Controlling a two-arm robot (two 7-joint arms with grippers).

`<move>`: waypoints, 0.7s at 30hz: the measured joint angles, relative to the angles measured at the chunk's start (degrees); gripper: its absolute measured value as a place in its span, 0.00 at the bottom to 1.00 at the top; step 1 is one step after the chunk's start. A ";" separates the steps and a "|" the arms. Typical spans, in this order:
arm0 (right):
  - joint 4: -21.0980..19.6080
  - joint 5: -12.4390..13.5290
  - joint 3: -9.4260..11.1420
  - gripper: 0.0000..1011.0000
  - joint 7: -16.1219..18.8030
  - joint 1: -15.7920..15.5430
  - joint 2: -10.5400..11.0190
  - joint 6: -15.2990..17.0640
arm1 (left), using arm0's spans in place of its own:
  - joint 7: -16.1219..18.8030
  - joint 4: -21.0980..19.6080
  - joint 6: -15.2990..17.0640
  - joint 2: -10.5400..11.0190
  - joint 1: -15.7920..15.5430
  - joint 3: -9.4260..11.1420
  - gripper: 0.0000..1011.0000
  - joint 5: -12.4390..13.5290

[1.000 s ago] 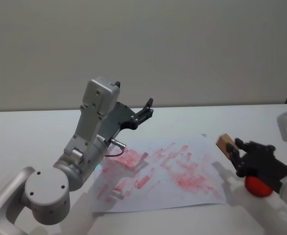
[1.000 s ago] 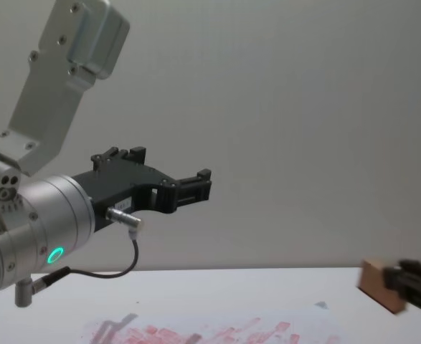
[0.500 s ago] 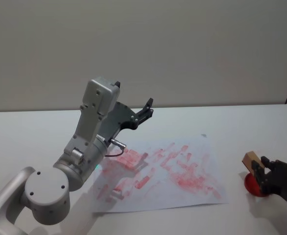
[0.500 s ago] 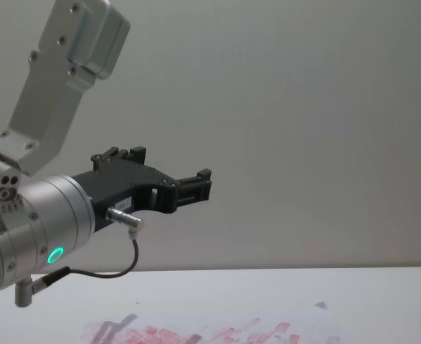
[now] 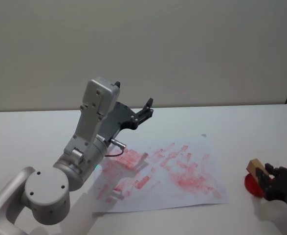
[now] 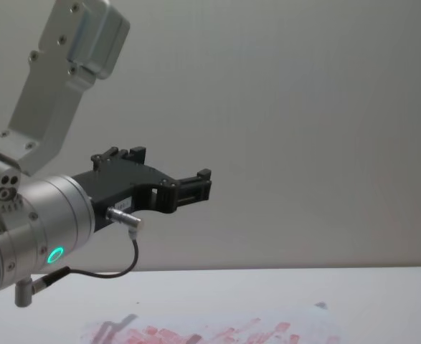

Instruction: Use the one hand to pick up the stamp and affix it onto the A4 paper.

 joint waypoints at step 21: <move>0.05 -1.80 0.12 0.20 -0.47 -0.36 0.24 2.53 | 0.00 0.00 0.00 0.00 0.00 0.00 0.99 0.00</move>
